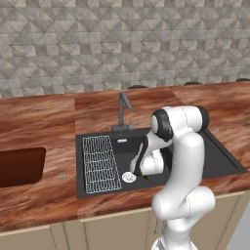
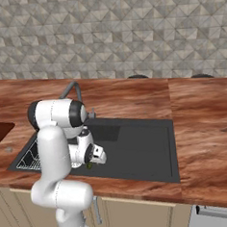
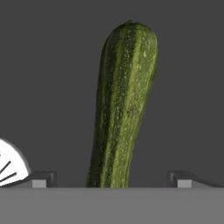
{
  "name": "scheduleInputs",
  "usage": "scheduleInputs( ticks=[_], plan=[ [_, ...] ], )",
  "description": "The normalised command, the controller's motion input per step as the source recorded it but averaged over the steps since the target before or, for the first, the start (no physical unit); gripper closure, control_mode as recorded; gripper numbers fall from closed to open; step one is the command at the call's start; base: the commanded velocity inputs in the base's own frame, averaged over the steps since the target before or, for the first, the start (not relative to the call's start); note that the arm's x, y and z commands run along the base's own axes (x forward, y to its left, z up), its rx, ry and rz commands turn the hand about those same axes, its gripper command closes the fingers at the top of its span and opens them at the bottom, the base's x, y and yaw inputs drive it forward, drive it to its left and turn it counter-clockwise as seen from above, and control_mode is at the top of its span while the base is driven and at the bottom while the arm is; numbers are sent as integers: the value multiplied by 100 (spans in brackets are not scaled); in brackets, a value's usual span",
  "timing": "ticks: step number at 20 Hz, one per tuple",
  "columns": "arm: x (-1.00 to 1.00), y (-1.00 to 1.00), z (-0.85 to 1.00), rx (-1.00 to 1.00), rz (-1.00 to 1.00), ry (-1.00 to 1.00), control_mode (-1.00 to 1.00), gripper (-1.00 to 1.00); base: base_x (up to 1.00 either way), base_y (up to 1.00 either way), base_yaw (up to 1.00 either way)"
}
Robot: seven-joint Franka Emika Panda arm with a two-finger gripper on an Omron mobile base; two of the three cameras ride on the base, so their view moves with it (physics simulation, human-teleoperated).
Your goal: Pick up all produce items and place them in the sink. Turn on the sink faucet to wash them. Then turn the sink off and put them in the tray.
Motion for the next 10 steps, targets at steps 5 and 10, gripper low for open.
scheduleInputs(
  ticks=[5,10],
  plan=[
    [9,0,-24,0,0,0,-100,100,0,0,0],
    [2,0,-8,0,0,0,-100,100,0,0,0]
  ],
)
